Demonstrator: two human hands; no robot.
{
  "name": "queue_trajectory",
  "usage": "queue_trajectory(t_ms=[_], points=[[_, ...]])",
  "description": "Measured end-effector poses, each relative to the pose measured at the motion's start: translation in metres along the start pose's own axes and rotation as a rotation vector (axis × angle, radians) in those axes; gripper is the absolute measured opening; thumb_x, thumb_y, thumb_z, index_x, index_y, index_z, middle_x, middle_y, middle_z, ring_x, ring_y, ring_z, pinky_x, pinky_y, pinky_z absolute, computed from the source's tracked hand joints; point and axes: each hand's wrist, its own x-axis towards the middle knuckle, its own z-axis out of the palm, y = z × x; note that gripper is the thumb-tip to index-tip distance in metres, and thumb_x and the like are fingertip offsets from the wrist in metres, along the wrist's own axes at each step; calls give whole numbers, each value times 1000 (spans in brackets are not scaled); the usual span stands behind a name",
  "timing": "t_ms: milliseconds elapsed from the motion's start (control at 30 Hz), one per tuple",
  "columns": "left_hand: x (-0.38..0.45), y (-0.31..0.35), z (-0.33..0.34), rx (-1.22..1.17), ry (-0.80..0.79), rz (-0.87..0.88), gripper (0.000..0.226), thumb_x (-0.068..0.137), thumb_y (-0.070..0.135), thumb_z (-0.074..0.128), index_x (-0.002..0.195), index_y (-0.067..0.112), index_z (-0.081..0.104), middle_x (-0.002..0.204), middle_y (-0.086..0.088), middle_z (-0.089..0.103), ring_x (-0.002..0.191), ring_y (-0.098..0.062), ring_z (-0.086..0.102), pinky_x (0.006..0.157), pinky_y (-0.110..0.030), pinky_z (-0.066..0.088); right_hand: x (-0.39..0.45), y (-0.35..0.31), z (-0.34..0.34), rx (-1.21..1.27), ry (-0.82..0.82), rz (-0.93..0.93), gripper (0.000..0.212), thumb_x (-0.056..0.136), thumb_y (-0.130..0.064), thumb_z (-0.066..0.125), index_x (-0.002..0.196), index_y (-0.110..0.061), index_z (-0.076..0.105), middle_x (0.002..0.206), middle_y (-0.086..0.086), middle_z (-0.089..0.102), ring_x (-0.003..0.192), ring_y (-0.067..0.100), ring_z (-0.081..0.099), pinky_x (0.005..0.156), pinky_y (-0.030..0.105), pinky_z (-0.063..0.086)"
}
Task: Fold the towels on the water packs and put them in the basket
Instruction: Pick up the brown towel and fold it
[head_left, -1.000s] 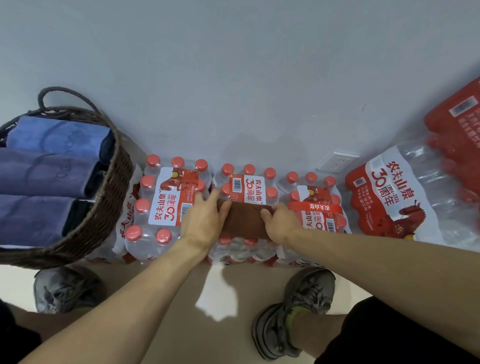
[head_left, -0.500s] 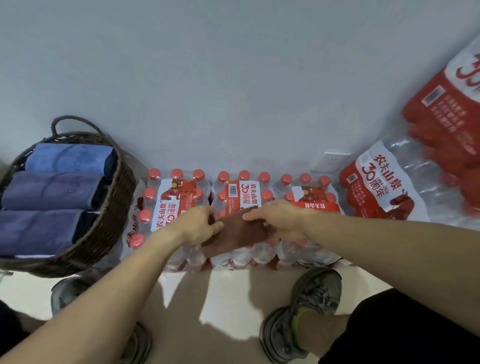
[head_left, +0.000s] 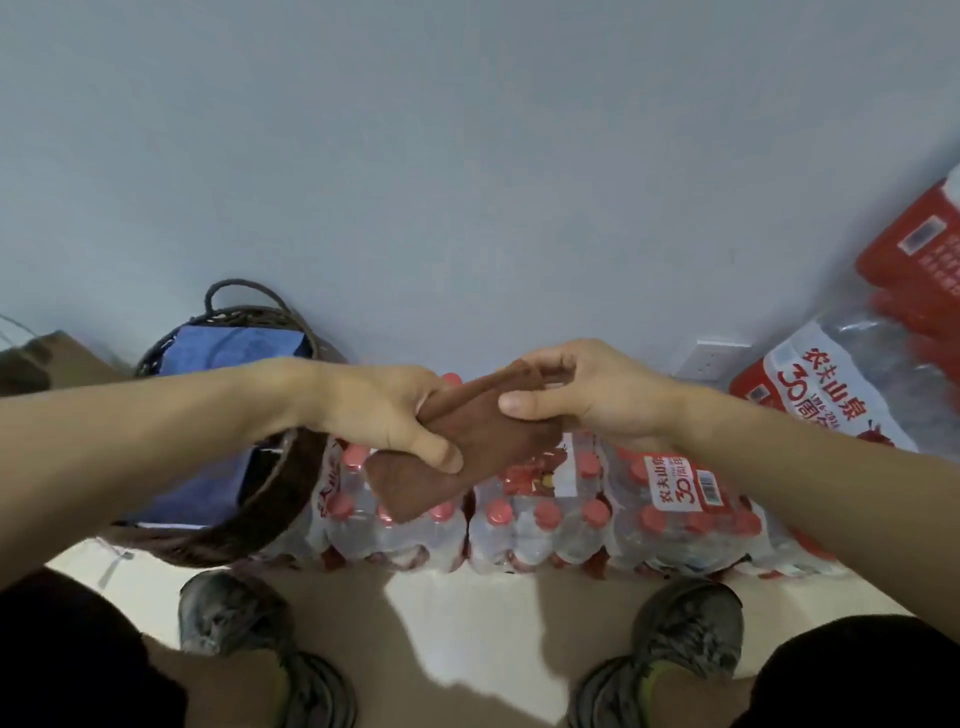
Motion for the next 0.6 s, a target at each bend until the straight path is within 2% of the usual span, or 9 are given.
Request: queue_trajectory(t_ms=[67,133,200,333,400,467,500,533,600], points=[[-26,-17,-30,-17,-29,-76,22,84,29,74,103,20,69,99,-1,76,93,-21,72,80,-31,58,10,-7,18,31,18,25,29,85,-17,74,109,-1,69,99,11,74,88,18,70,74,29,58],[-51,-39,-59,-71,-31,-137,27,88,29,70,113,17,68,107,-5,74,103,-27,69,91,-37,54,25,-14,42,52,44,45,26,90,-18,71,109,-2,67,89,4,73,72,8,68,58,19,53],[-71,-66,-81,-201,30,-166,38,85,32,69,119,13,68,113,-11,72,106,-31,67,97,-44,51,47,-22,69,106,91,67,25,92,-15,68,113,-3,61,89,5,71,64,8,69,51,23,55],[-93,-127,-105,-532,392,-204,41,84,29,69,112,0,64,100,-18,64,90,-30,60,82,-43,52,113,-40,121,170,188,72,25,93,-19,67,112,-10,53,104,16,69,77,23,72,66,43,62],[-95,-155,-112,-686,631,-242,30,86,27,69,109,6,68,98,-14,67,83,-25,65,75,-40,57,151,-48,145,151,236,59,17,92,-23,68,97,-14,55,95,14,69,75,26,71,66,46,62],[-94,-181,-120,-778,882,-293,27,87,27,71,104,6,68,99,-15,67,75,-23,66,65,-39,62,188,-54,165,171,278,46,18,91,-24,68,85,-14,55,85,12,67,70,27,70,63,45,62],[-92,-194,-124,-783,994,-313,29,87,26,71,105,5,67,104,-18,66,78,-26,66,65,-41,62,205,-55,175,164,303,40,20,90,-27,69,85,-12,56,85,11,67,73,29,71,68,47,61],[-91,-206,-126,-725,1079,-349,33,88,27,72,111,5,64,111,-21,65,86,-30,66,72,-45,62,220,-55,184,122,330,42,24,89,-32,69,90,-11,57,86,9,67,77,30,73,75,49,61],[-91,-225,-125,-360,1135,-523,51,87,35,71,127,8,56,124,-23,59,107,-37,61,94,-47,52,241,-51,196,-70,375,80,46,87,-44,67,115,-11,53,95,5,64,86,31,72,89,46,56]])
